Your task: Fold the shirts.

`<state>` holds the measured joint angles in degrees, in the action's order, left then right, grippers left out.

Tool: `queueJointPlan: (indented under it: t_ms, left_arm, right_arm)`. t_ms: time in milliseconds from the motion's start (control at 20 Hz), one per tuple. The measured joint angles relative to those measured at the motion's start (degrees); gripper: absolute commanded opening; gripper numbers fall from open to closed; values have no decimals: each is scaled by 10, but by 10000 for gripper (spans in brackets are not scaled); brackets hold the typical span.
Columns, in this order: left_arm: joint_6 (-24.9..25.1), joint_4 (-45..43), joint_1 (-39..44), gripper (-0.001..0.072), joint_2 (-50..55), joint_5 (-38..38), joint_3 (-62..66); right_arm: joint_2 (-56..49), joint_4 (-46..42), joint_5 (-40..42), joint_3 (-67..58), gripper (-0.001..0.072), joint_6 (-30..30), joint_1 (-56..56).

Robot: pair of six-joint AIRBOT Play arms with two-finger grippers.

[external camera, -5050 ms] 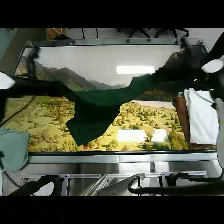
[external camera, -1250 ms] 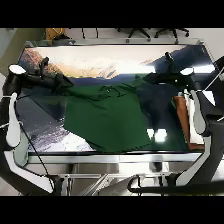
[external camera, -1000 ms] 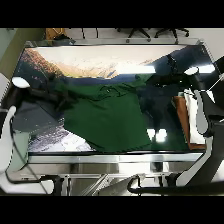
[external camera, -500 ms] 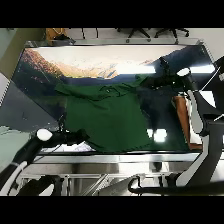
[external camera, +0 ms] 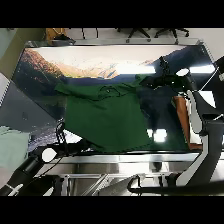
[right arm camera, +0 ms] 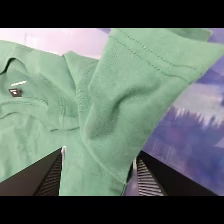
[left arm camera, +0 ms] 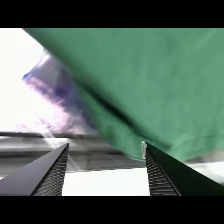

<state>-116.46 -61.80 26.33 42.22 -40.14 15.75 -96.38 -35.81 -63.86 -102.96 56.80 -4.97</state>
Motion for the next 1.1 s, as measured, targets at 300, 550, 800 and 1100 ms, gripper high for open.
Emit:
queueJointPlan:
  t_ms: [300, 550, 800, 1100]
  left_arm:
    - [-64, -34, 53, 326, 114, 102, 30]
    - [-34, -45, 58, 12, 208, 118, 93]
    - [18, -172, -30, 11, 218, -19, 210]
    - [200, -263, -238, 12, 277, -123, 415]
  right_arm:
    - [0, 0, 5, 0, 474, 0, 0]
    - [0, 0, 5, 0, 14, 0, -2]
    - [18, -11, -37, 3, 11, 11, -37]
    - [137, -37, -118, 167, 12, 46, -60]
